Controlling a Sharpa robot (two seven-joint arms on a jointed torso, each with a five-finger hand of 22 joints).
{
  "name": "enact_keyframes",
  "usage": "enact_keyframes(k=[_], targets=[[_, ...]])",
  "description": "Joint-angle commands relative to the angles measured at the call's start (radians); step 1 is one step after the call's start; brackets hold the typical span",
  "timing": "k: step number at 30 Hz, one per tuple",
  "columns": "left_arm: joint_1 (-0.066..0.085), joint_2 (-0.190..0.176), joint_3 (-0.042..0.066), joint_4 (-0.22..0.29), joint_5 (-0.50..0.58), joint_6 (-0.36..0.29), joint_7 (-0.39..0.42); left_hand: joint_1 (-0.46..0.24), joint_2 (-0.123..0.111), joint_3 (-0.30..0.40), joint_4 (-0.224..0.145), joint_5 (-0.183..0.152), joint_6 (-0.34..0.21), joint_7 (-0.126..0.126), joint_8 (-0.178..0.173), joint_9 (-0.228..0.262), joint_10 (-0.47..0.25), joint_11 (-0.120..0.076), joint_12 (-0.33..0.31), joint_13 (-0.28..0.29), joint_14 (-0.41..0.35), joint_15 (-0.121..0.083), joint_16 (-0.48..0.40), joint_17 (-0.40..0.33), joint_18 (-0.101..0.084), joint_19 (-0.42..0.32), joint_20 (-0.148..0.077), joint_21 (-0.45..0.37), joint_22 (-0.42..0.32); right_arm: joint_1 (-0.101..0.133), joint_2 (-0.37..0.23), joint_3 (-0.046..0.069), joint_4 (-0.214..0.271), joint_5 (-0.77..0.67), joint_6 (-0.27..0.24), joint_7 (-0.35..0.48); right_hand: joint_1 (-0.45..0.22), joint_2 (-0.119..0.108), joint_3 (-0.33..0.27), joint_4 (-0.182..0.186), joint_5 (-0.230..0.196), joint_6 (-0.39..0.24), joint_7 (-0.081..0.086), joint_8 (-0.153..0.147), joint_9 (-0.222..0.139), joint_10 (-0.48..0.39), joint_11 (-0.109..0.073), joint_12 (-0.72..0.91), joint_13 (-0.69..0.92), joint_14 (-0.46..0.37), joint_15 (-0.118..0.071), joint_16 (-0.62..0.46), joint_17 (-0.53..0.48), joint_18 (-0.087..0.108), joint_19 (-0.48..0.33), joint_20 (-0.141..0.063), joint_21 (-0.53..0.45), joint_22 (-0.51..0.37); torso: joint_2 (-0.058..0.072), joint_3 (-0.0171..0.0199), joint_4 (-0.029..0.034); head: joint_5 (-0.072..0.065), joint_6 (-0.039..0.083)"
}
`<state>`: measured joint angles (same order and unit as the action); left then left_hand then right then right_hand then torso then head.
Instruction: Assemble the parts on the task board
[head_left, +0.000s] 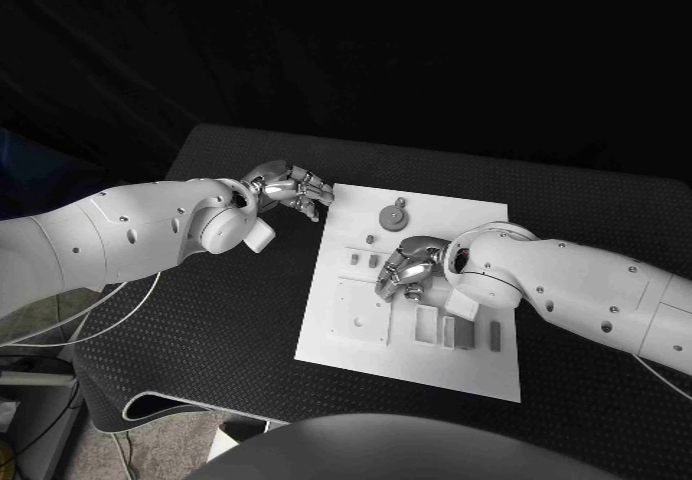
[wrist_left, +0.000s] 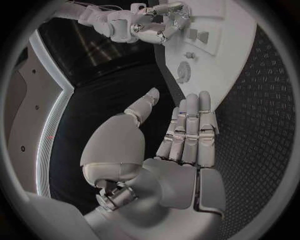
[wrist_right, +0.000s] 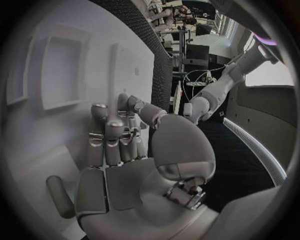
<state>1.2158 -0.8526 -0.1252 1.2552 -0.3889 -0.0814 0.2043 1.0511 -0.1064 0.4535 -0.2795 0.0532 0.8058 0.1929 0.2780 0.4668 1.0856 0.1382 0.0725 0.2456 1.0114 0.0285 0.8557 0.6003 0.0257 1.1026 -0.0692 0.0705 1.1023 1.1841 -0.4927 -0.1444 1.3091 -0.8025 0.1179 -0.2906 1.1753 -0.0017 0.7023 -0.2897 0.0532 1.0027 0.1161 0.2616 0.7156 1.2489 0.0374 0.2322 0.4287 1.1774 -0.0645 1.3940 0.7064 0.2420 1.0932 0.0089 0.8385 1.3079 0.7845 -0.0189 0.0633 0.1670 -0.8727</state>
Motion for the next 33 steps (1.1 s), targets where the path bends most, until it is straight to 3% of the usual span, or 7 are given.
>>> enact_keyframes(k=[1, 33], targets=[[0.001, 0.002, 0.001, 0.002, 0.0, -0.002, 0.009, -0.001, 0.002, -0.001, 0.0, -0.003, 0.0, 0.006, 0.006, -0.001, -0.005, 0.0, -0.001, -0.001, 0.009, 0.0, 0.003, 0.001, 0.013, 0.006, -0.001, -0.001, -0.002, -0.017, -0.008, -0.015, -0.021, -0.047, -0.006, -0.076, -0.006, 0.0, 0.001, -0.005, -0.003, 0.002, 0.005, 0.001, 0.002, -0.004, 0.003, 0.005, 0.001, -0.002, -0.006, 0.003, 0.001, 0.02, -0.004, -0.002, 0.003, 0.02, 0.0, -0.0001, -0.0004, 0.0, 0.0], [0.001, 0.003, 0.001, 0.0, 0.0, -0.003, 0.01, 0.001, 0.002, 0.0, -0.001, -0.003, 0.0, 0.004, 0.007, -0.001, -0.004, 0.0, -0.001, -0.001, 0.009, 0.0, 0.003, 0.001, 0.013, 0.006, 0.0, -0.001, -0.002, -0.017, -0.016, -0.015, -0.01, -0.05, -0.01, -0.076, -0.006, -0.001, 0.001, -0.005, -0.003, 0.002, 0.004, 0.002, 0.005, -0.003, 0.002, 0.006, 0.003, 0.0, -0.007, 0.004, 0.001, 0.02, -0.002, -0.003, 0.005, 0.02, 0.0, 0.0, 0.0004, -0.008, 0.0]])
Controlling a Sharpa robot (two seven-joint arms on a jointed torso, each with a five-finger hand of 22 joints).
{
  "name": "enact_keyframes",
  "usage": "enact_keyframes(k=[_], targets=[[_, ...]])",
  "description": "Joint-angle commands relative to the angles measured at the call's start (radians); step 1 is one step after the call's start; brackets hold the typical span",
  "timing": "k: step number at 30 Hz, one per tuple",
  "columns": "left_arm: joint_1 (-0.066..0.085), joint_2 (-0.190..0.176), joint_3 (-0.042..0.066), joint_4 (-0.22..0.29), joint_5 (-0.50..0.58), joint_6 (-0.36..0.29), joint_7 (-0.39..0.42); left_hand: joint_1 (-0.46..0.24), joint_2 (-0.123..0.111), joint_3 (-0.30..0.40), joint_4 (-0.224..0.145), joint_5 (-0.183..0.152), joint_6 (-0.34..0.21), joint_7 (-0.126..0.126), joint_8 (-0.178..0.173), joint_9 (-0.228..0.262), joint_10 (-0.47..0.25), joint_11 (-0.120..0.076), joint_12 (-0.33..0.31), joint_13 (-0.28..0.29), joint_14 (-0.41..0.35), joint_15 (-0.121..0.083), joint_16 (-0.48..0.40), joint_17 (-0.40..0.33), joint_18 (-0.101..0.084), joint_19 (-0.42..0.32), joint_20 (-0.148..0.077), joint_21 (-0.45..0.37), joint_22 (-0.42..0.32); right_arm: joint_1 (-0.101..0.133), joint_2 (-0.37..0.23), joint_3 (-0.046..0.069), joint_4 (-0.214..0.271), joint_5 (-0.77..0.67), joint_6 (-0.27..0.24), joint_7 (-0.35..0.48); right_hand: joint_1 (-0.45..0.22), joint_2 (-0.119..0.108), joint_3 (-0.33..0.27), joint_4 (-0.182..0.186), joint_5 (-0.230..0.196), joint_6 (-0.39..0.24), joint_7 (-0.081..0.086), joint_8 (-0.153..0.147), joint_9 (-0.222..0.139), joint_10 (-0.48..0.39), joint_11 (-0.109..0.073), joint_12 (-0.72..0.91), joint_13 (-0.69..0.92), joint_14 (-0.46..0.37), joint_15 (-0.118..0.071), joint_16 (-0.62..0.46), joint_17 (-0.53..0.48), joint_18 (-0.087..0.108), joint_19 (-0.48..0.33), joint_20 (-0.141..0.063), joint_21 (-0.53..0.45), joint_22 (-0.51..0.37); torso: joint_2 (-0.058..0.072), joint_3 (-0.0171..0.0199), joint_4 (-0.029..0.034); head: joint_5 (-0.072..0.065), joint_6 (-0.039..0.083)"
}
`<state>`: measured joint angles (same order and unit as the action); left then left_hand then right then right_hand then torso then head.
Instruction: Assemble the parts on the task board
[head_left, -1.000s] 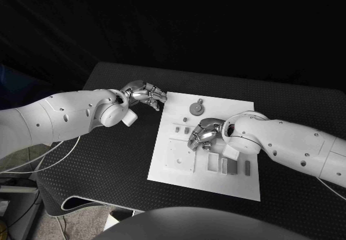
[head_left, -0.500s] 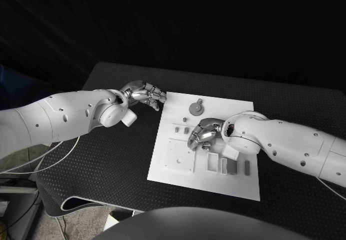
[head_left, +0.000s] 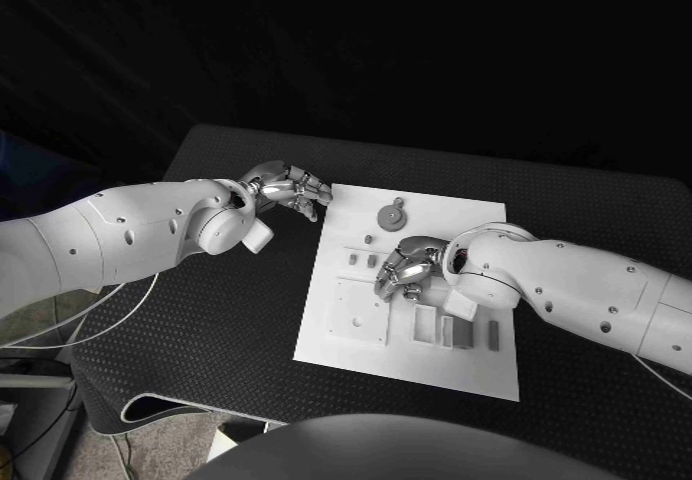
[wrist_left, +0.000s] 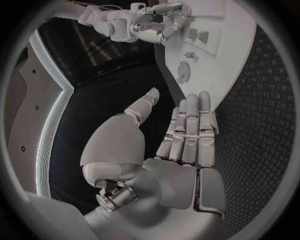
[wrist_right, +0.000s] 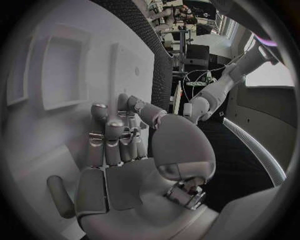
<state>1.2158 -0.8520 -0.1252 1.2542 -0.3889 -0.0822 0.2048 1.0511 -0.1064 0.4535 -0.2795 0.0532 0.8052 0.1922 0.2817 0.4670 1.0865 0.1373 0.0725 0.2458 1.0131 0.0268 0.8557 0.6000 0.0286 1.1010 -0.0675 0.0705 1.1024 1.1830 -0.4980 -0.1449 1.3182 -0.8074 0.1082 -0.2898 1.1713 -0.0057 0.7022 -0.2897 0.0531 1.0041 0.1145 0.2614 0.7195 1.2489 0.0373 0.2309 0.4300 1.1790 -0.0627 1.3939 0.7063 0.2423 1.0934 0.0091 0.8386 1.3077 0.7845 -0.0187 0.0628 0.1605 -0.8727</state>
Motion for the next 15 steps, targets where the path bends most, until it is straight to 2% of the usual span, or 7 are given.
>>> enact_keyframes(k=[1, 15], targets=[[0.001, 0.002, 0.001, 0.001, 0.0, -0.002, 0.01, 0.001, 0.002, 0.0, -0.001, -0.003, 0.001, 0.005, 0.004, -0.002, -0.005, 0.001, -0.001, -0.001, 0.008, 0.002, 0.003, 0.002, 0.011, 0.007, -0.002, -0.001, -0.002, -0.016, -0.011, -0.015, -0.019, -0.045, 0.0, -0.077, -0.002, 0.003, 0.001, -0.005, -0.003, 0.001, 0.006, 0.002, 0.002, -0.003, 0.002, 0.007, 0.002, -0.002, -0.008, 0.004, 0.001, 0.02, -0.002, -0.004, 0.005, 0.02, 0.0, -0.0001, 0.0008, -0.002, 0.0], [0.001, 0.003, 0.001, -0.001, 0.0, -0.003, 0.011, 0.001, 0.002, 0.0, -0.001, -0.003, 0.001, 0.005, 0.004, -0.002, -0.005, 0.001, -0.001, -0.001, 0.008, 0.002, 0.003, 0.002, 0.011, 0.008, -0.002, -0.001, -0.002, -0.016, -0.014, -0.015, -0.01, -0.046, -0.003, -0.076, -0.002, 0.003, 0.001, -0.005, -0.003, 0.0, 0.006, 0.003, 0.003, -0.003, 0.002, 0.007, 0.003, -0.001, -0.009, 0.004, 0.001, 0.02, -0.002, -0.004, 0.005, 0.02, 0.0, 0.0005, 0.0003, -0.003, 0.0]])
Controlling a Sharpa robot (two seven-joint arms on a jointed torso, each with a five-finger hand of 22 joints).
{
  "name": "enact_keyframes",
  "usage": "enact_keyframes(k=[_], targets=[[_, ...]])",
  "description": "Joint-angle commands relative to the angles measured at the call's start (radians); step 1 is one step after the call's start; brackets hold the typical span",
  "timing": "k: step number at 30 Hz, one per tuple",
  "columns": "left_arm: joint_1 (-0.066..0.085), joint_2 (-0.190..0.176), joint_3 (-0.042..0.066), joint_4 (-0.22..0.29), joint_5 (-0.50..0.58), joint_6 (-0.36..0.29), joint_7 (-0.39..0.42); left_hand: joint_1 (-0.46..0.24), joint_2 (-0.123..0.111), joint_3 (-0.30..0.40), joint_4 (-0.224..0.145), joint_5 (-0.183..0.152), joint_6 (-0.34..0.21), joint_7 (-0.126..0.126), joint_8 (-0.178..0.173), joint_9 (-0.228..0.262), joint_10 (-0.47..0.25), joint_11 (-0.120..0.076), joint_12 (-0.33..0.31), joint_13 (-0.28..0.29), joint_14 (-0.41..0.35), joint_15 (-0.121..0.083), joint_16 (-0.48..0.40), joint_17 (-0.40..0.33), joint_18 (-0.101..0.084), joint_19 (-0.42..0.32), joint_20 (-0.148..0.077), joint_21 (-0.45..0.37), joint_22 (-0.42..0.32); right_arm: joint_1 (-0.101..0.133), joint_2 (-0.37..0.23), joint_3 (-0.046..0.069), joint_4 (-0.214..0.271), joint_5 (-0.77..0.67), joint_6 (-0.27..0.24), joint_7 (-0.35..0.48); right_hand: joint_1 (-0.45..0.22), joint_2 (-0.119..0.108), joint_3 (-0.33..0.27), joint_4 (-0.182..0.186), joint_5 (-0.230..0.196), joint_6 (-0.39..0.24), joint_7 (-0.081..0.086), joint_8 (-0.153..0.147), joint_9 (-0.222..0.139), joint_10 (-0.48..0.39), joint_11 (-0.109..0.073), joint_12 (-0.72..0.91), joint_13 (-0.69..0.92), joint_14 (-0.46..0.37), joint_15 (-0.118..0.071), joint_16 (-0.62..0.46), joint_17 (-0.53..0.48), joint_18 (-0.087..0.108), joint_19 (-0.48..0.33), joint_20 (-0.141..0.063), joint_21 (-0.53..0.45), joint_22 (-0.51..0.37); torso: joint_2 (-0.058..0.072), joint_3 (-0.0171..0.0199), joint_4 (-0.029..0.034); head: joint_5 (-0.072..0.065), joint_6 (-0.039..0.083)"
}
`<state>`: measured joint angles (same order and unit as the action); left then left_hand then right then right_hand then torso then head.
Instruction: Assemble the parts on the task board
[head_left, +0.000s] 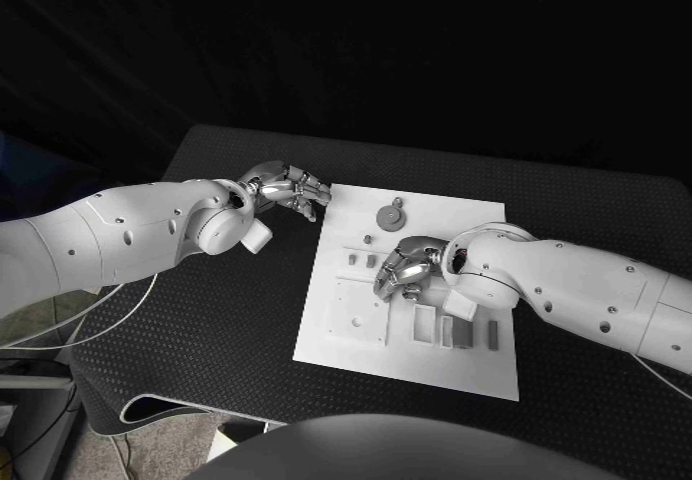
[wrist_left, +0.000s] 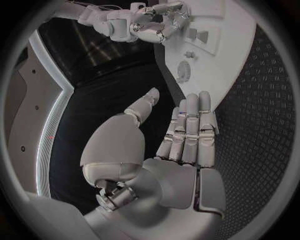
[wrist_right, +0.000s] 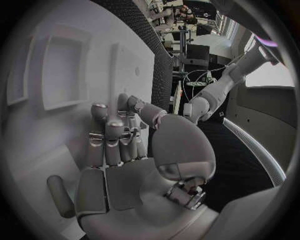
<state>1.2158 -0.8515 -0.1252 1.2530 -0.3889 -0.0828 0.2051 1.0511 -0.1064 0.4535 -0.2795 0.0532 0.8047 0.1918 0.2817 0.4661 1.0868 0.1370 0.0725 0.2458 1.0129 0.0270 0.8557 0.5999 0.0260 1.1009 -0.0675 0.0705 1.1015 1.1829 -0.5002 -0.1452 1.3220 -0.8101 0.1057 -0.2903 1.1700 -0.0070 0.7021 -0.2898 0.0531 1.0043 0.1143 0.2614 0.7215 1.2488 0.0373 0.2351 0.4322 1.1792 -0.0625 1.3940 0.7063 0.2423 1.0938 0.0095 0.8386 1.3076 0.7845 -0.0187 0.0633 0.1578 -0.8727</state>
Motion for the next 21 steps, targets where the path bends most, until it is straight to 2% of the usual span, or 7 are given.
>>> enact_keyframes(k=[1, 14, 21], targets=[[0.001, 0.003, 0.001, 0.0, 0.0, -0.002, 0.011, 0.001, 0.002, 0.0, -0.001, -0.003, 0.002, 0.005, 0.004, -0.001, -0.005, 0.001, -0.001, -0.001, 0.008, 0.001, 0.003, 0.002, 0.013, 0.008, -0.002, -0.001, -0.001, -0.016, -0.013, -0.014, -0.013, -0.044, -0.001, -0.075, -0.001, 0.004, 0.001, -0.005, -0.003, 0.0, 0.006, 0.003, 0.001, -0.003, 0.002, 0.003, 0.001, -0.001, -0.009, 0.004, 0.001, 0.019, -0.002, -0.005, 0.005, 0.02, 0.0, 0.0005, -0.0001, -0.001, 0.0], [0.001, 0.002, 0.001, -0.005, 0.0, -0.003, 0.012, 0.001, 0.002, 0.0, -0.001, -0.003, 0.002, 0.005, 0.004, -0.001, -0.005, 0.001, -0.001, -0.001, 0.008, 0.001, 0.003, 0.002, 0.013, 0.008, -0.002, -0.001, -0.001, -0.015, -0.04, -0.013, 0.033, -0.059, -0.011, -0.072, -0.001, 0.002, 0.001, -0.005, -0.003, 0.001, 0.006, 0.003, 0.003, -0.002, 0.002, 0.004, 0.002, 0.0, -0.009, 0.004, 0.001, 0.019, -0.001, -0.005, 0.006, 0.019, 0.0, 0.0003, -0.0009, -0.003, 0.0], [0.001, 0.003, 0.001, -0.008, 0.0, -0.003, 0.012, 0.0, 0.002, 0.0, -0.001, -0.003, 0.001, 0.005, 0.004, -0.001, -0.005, 0.001, -0.001, -0.001, 0.008, 0.001, 0.003, 0.002, 0.013, 0.008, -0.002, -0.001, -0.001, -0.015, -0.049, -0.008, 0.052, -0.066, -0.019, -0.058, -0.001, 0.002, 0.0, -0.005, -0.003, 0.001, 0.006, 0.004, 0.003, -0.002, 0.001, 0.004, 0.003, 0.001, -0.009, 0.004, 0.001, 0.019, 0.0, -0.006, 0.007, 0.019, 0.0, 0.0006, 0.0001, -0.004, 0.001]])
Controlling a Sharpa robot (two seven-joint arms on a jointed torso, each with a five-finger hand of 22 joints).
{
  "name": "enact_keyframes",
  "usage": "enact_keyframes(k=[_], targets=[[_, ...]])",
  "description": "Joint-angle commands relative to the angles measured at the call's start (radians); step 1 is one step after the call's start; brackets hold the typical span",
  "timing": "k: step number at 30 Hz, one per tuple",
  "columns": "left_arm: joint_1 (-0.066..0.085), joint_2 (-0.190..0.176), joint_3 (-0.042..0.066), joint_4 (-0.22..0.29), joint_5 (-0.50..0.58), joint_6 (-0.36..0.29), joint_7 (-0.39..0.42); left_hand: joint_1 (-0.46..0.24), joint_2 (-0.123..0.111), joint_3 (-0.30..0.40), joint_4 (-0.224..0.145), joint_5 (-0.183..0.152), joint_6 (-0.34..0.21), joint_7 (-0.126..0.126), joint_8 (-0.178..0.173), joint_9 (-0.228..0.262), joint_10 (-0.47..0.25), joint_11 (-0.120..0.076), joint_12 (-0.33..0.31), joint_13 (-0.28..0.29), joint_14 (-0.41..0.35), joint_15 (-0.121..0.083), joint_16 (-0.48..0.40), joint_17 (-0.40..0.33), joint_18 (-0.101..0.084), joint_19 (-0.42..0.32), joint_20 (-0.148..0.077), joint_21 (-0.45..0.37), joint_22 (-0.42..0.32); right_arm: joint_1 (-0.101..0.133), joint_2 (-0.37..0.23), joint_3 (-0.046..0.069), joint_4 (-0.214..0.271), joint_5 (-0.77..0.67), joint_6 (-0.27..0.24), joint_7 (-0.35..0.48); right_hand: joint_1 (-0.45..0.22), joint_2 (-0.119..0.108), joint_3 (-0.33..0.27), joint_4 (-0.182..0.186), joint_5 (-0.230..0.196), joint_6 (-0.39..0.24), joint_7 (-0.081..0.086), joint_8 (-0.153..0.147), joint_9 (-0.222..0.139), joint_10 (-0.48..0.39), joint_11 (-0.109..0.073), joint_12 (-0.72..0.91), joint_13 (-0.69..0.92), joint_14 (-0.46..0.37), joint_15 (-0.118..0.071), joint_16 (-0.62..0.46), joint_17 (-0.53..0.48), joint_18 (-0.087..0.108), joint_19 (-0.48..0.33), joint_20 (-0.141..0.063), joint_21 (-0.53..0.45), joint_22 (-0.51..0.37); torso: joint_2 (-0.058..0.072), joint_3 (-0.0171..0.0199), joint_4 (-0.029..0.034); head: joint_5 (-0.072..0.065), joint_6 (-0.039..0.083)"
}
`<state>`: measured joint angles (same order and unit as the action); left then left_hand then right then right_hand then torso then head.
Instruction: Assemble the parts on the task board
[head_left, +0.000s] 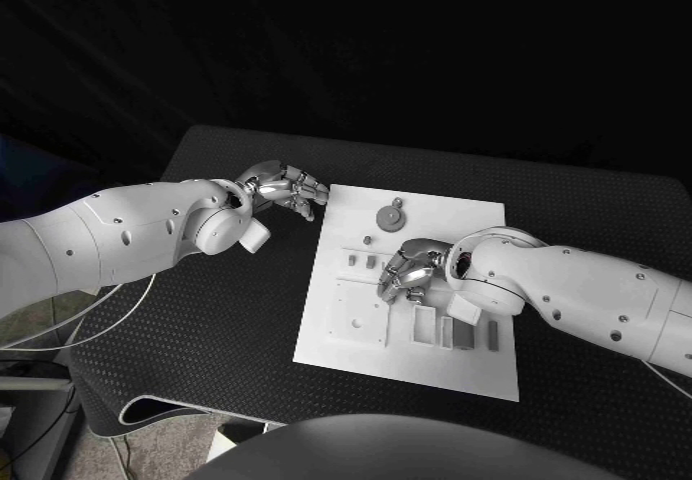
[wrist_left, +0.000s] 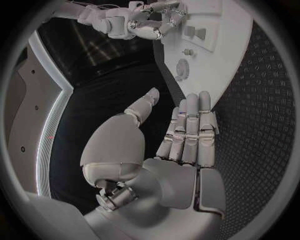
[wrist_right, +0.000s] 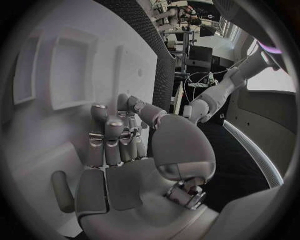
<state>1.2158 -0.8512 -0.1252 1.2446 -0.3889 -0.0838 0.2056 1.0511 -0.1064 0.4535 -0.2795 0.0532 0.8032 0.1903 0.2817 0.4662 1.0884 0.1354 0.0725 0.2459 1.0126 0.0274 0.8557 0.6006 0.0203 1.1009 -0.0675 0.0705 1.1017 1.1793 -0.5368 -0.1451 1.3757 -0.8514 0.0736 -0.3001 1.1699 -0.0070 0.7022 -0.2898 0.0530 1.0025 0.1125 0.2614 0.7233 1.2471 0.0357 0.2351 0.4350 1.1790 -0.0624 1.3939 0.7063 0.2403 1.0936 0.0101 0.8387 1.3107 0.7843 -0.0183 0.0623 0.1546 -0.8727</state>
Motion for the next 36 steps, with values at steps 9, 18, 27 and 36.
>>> enact_keyframes(k=[9, 18, 27, 36], targets=[[0.001, 0.002, 0.001, -0.002, 0.0, -0.003, 0.013, 0.0, 0.002, 0.0, -0.001, -0.003, 0.003, 0.007, 0.005, -0.001, -0.007, 0.003, -0.001, -0.002, 0.008, 0.001, 0.003, 0.001, 0.019, 0.008, -0.002, -0.001, -0.001, -0.008, -0.031, 0.012, 0.031, -0.03, 0.009, -0.041, -0.002, 0.001, 0.0, -0.005, -0.003, 0.003, 0.007, 0.004, 0.003, 0.0, 0.003, 0.004, 0.0, 0.002, -0.01, 0.004, 0.001, 0.022, 0.001, -0.007, 0.007, 0.016, 0.0, -0.0005, 0.0001, 0.0, 0.002], [0.001, 0.005, 0.001, -0.006, 0.0, -0.003, 0.013, 0.0, 0.002, 0.0, -0.001, -0.003, 0.003, 0.006, 0.005, -0.001, -0.007, 0.003, -0.001, -0.002, 0.008, 0.001, 0.003, 0.001, 0.019, 0.008, -0.002, -0.001, -0.001, -0.002, -0.048, 0.025, 0.061, -0.032, 0.006, -0.034, -0.003, 0.0, 0.0, -0.005, -0.003, 0.003, 0.007, 0.004, 0.003, 0.0, 0.002, 0.005, 0.001, 0.002, -0.01, 0.004, 0.001, 0.022, 0.002, -0.007, 0.007, 0.015, -0.001, -0.0004, 0.0006, -0.003, 0.005], [0.001, 0.007, 0.001, -0.007, 0.0, -0.003, 0.014, 0.0, 0.002, 0.0, -0.001, -0.003, 0.003, 0.006, 0.005, -0.001, -0.007, 0.003, -0.001, -0.002, 0.008, 0.001, 0.003, 0.001, 0.019, 0.008, -0.002, -0.001, -0.001, -0.001, -0.053, 0.032, 0.073, -0.037, -0.001, -0.029, -0.003, 0.0, 0.0, -0.005, -0.003, 0.003, 0.007, 0.005, 0.004, 0.0, 0.002, 0.005, 0.002, 0.003, -0.01, 0.004, 0.0, 0.022, 0.002, -0.007, 0.007, 0.015, -0.001, -0.0005, 0.0005, -0.006, 0.012], [0.001, 0.007, 0.001, -0.009, 0.0, -0.003, 0.014, 0.0, 0.002, 0.0, -0.001, -0.003, 0.003, 0.006, 0.005, -0.001, -0.007, 0.003, -0.001, -0.002, 0.008, 0.001, 0.003, 0.001, 0.019, 0.008, -0.002, -0.001, -0.001, -0.001, -0.057, 0.039, 0.079, -0.04, -0.006, -0.023, -0.003, 0.0, 0.0, -0.005, -0.003, 0.003, 0.007, 0.005, 0.005, 0.0, 0.002, 0.005, 0.002, 0.004, -0.01, 0.004, 0.0, 0.022, 0.003, -0.008, 0.007, 0.015, 0.0, -0.0008, 0.0011, -0.009, 0.018]])
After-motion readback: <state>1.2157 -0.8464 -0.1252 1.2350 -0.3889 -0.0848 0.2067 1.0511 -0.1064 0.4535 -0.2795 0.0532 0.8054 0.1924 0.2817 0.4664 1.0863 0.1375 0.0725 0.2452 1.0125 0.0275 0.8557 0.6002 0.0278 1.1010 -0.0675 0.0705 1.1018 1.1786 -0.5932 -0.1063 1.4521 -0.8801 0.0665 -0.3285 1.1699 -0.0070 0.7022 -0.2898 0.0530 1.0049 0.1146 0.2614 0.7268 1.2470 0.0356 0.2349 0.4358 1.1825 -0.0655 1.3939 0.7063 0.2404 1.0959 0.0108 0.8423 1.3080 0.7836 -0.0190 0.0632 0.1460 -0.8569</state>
